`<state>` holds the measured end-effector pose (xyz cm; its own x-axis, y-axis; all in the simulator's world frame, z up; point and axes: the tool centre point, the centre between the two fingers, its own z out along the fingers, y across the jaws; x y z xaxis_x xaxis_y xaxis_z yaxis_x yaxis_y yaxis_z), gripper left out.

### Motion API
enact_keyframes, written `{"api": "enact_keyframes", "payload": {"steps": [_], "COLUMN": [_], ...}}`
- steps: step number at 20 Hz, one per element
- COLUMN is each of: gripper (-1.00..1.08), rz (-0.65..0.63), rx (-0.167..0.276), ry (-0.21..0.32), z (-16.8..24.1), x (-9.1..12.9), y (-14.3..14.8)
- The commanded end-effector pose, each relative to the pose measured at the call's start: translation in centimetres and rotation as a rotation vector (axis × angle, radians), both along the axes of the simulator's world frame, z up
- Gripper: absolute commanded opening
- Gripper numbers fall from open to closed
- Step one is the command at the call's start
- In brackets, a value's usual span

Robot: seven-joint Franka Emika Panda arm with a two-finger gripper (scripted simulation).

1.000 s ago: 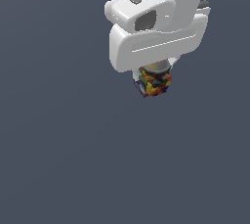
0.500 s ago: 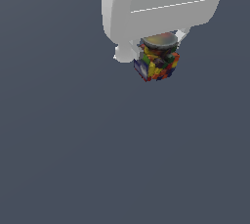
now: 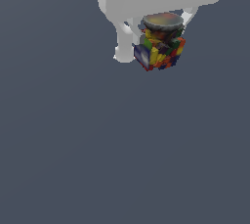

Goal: Pick up the object and move it to a goal position.

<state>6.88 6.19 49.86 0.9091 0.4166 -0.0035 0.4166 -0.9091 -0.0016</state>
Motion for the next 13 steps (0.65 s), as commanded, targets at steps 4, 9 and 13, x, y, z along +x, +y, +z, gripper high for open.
{"api": "enact_keyframes", "payload": {"steps": [4,9,13], "gripper": [-1.0,-1.0,-1.0], "rz": [0.0,0.0,0.0], "rx": [0.0,0.0,0.0], "ry": [-0.004,-0.004,-0.004], "z": [0.96,1.22,1.28], "x": [0.09,0.15,0.17], "y": [-0.04,-0.06,-0.06]}}
